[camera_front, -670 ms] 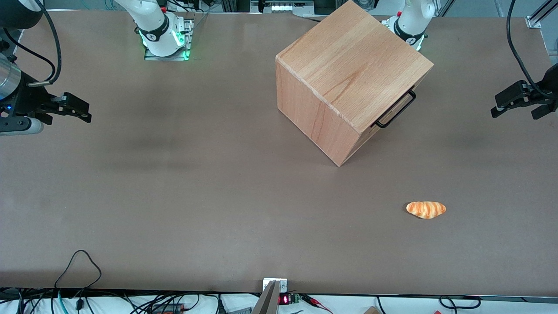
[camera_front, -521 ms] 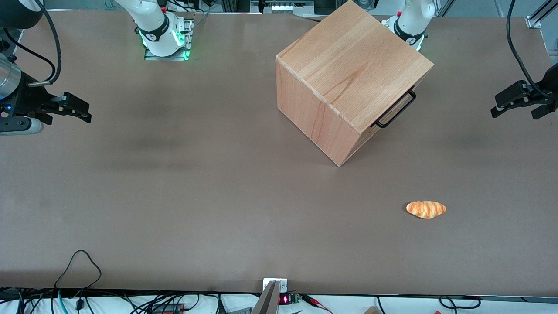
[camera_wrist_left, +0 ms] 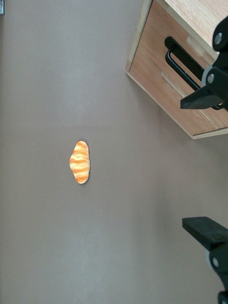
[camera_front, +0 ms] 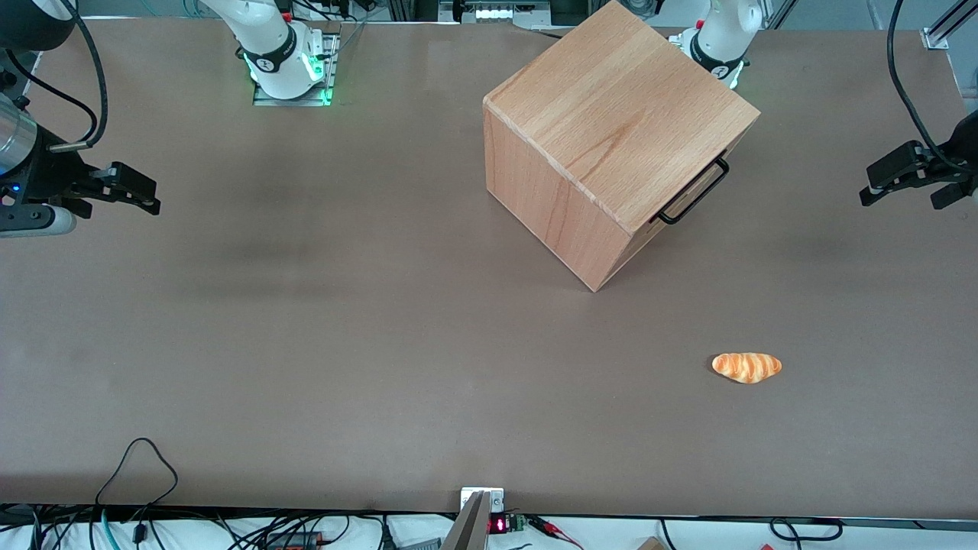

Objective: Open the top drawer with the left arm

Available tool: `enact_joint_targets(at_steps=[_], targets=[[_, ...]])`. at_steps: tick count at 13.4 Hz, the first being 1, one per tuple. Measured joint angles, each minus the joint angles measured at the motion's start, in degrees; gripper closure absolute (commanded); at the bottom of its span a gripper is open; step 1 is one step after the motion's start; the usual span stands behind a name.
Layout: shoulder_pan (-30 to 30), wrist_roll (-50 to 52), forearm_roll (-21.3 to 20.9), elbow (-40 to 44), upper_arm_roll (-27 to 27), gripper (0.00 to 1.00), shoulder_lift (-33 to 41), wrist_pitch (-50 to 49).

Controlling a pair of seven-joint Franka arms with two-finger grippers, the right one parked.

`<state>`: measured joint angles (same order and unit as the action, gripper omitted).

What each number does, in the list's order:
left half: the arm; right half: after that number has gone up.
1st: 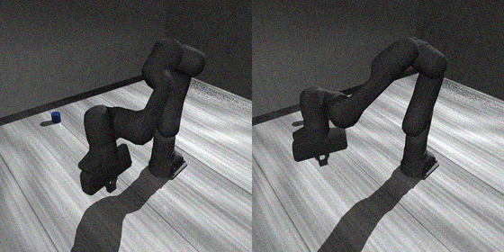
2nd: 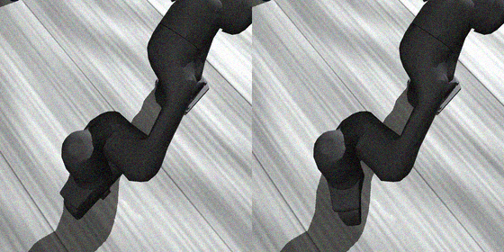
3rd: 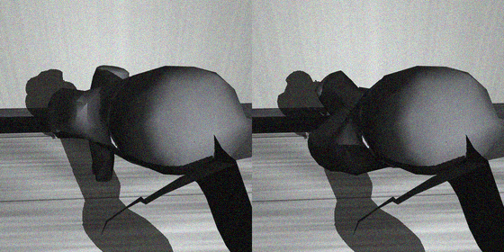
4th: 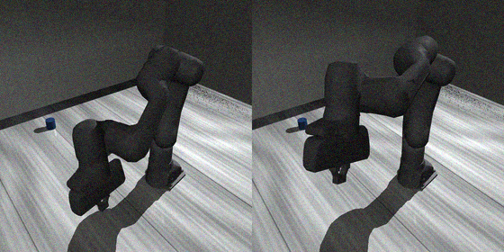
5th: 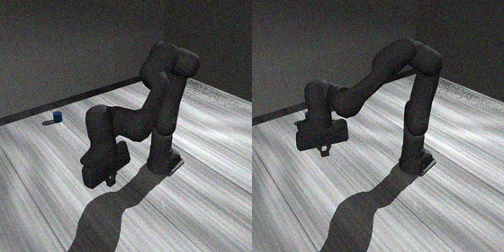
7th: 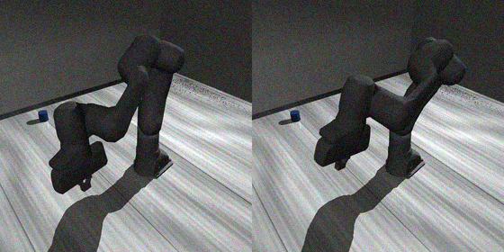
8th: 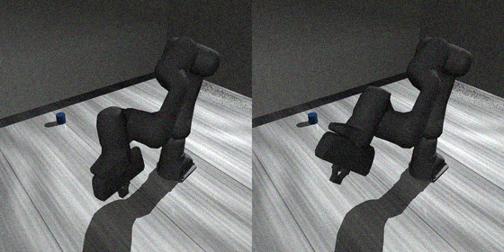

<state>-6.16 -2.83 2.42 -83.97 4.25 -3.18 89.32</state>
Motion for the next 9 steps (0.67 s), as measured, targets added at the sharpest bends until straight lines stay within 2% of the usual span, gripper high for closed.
enact_joint_targets(at_steps=[4,9], targets=[[0.0,-3.6,0.2,-0.9,0.1,0.0,-0.4,-0.1],[0.4,-8.9,5.0,-9.0,1.8,0.0,-1.6,3.0]])
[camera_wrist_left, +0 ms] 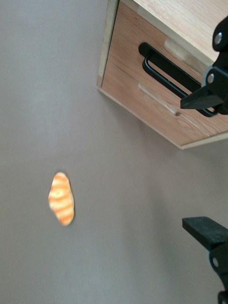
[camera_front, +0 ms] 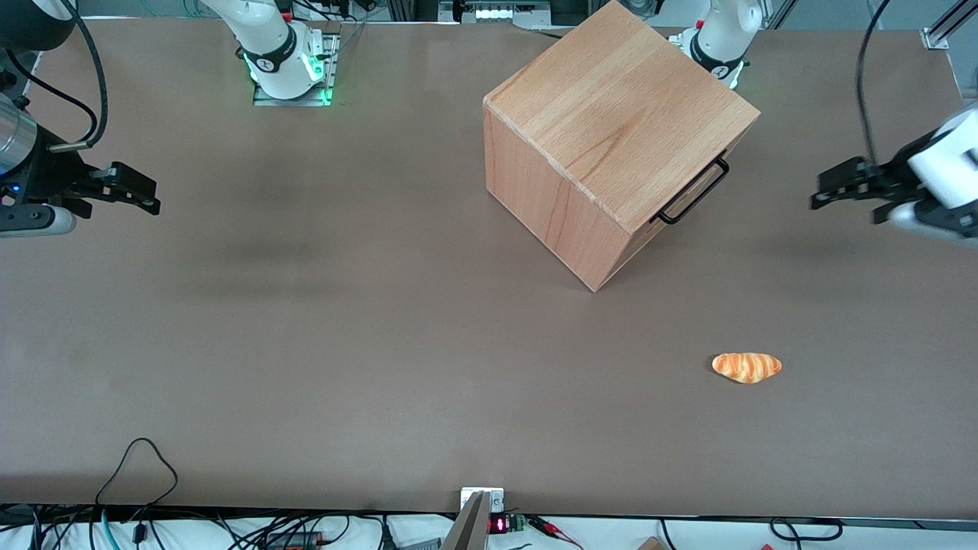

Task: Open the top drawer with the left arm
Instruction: 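Move the open left gripper toward the black drawer handle on the wooden cabinet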

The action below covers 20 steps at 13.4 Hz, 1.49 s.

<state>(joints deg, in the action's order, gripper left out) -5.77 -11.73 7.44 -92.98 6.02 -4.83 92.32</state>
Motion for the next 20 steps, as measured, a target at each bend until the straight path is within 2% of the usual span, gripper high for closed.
enact_joint_targets(at_steps=[6,10,15,20], targets=[[0.7,-6.7,0.4,-7.6,3.7,0.0,-0.9,2.8],[0.7,-10.6,2.7,-11.2,3.8,0.0,-0.9,4.7],[0.6,-12.1,2.8,-14.4,4.0,0.0,-0.8,6.6],[0.6,-12.3,2.8,-17.9,6.9,0.0,0.5,8.8]])
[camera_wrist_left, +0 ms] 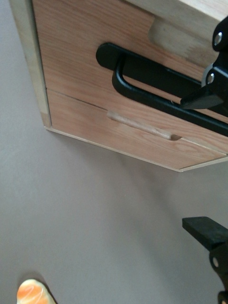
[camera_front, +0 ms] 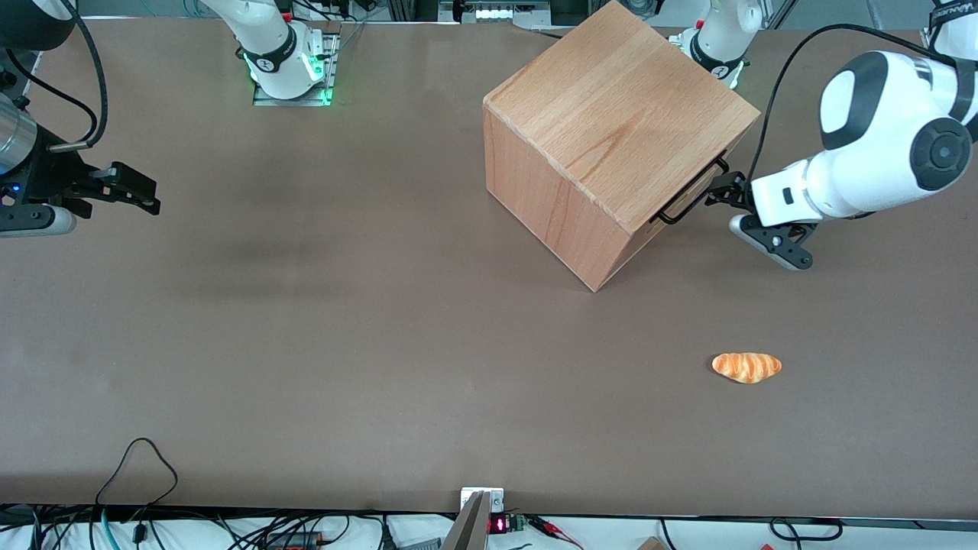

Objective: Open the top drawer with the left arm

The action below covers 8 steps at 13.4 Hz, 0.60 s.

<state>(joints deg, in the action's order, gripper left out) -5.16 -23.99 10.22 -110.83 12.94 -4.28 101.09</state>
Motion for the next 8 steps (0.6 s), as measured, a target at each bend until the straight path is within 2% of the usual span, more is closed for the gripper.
enact_joint_targets(at_steps=[8], targets=[[-0.1,-2.7,0.0,-3.6,1.2,0.0,0.8,1.8]])
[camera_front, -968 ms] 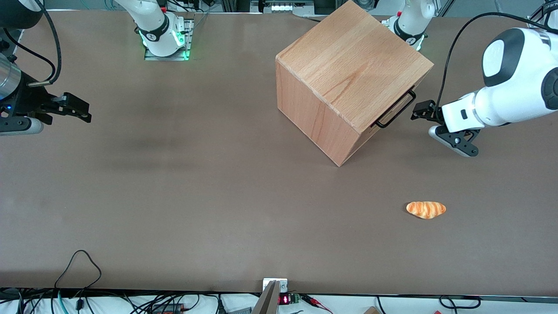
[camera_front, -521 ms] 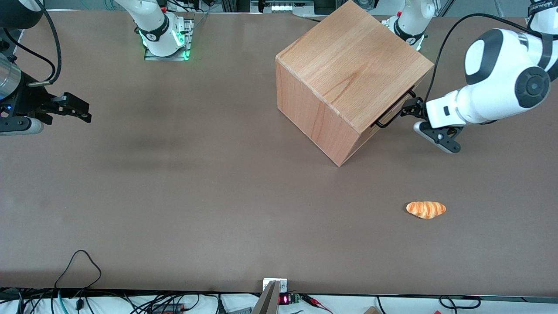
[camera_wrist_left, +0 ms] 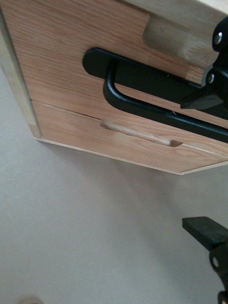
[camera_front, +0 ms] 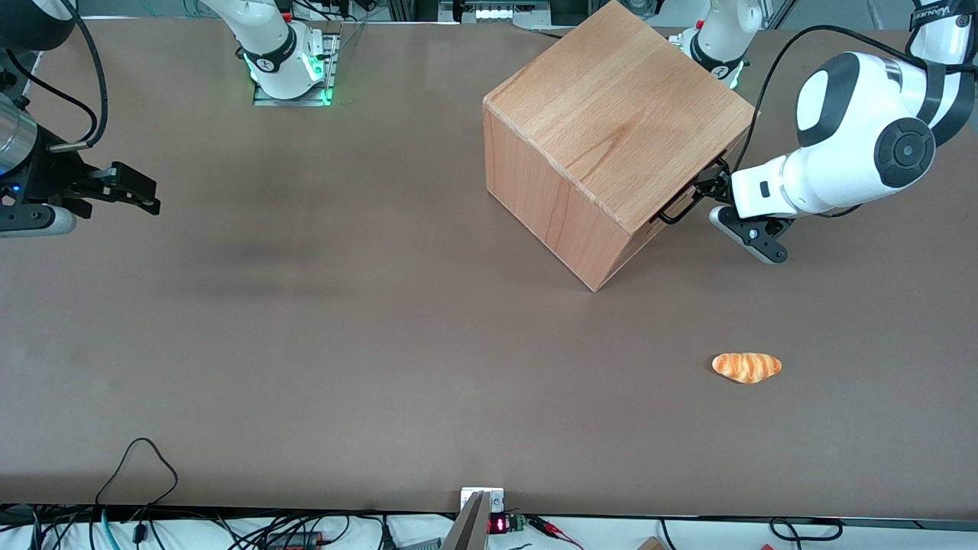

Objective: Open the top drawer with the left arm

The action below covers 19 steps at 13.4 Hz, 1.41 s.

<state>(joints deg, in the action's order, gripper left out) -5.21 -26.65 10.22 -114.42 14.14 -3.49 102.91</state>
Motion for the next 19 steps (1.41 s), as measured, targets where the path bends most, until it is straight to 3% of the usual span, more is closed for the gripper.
enact_joint_targets(at_steps=[19], targets=[[-0.7,-9.1,0.0,-4.1,1.1,0.0,0.1,8.8]])
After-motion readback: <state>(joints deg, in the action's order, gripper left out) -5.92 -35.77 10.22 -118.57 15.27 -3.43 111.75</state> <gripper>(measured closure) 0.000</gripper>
